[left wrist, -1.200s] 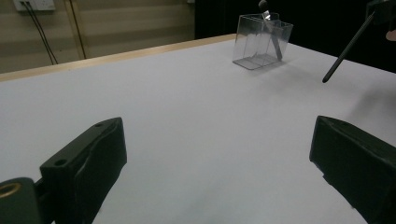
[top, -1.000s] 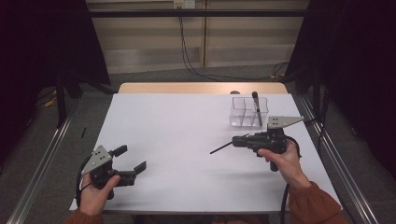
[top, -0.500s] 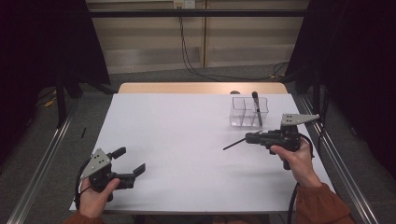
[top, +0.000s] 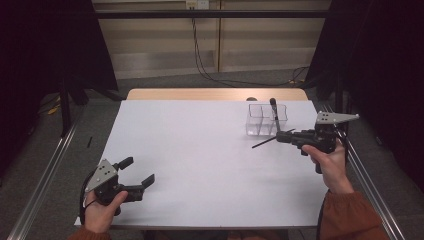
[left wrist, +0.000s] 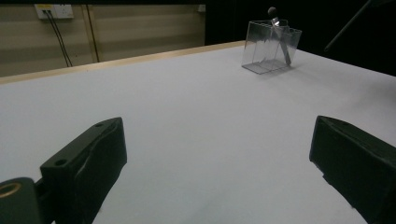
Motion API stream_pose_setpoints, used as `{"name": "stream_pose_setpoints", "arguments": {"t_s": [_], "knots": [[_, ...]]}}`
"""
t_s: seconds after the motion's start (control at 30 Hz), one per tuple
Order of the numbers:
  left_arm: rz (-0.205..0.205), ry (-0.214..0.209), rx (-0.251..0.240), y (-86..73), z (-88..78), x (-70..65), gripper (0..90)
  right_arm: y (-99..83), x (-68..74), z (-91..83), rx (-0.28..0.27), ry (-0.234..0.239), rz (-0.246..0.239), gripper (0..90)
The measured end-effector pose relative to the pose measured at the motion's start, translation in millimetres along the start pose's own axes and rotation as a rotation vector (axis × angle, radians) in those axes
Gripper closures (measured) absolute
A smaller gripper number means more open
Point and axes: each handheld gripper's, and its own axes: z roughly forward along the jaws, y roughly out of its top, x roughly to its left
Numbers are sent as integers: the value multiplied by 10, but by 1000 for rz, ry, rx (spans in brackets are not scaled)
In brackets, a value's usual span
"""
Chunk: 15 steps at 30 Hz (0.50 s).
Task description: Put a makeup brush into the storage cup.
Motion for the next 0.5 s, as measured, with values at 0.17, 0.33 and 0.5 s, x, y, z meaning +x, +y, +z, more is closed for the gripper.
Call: {"name": "stream_pose_setpoints", "arguments": {"t_s": [0.17, 0.33, 0.5], "knots": [[-4, 8, -2, -1, -4, 9, 40, 82, -59, -58, -9, -25, 2, 863], [4, 2, 4, 0, 2, -4, 43, 175, -102, -95, -9, -49, -9, 863], [0, 8, 5, -9, 2, 16, 43, 255, -163, -137, -7, -86, -16, 863]]}}
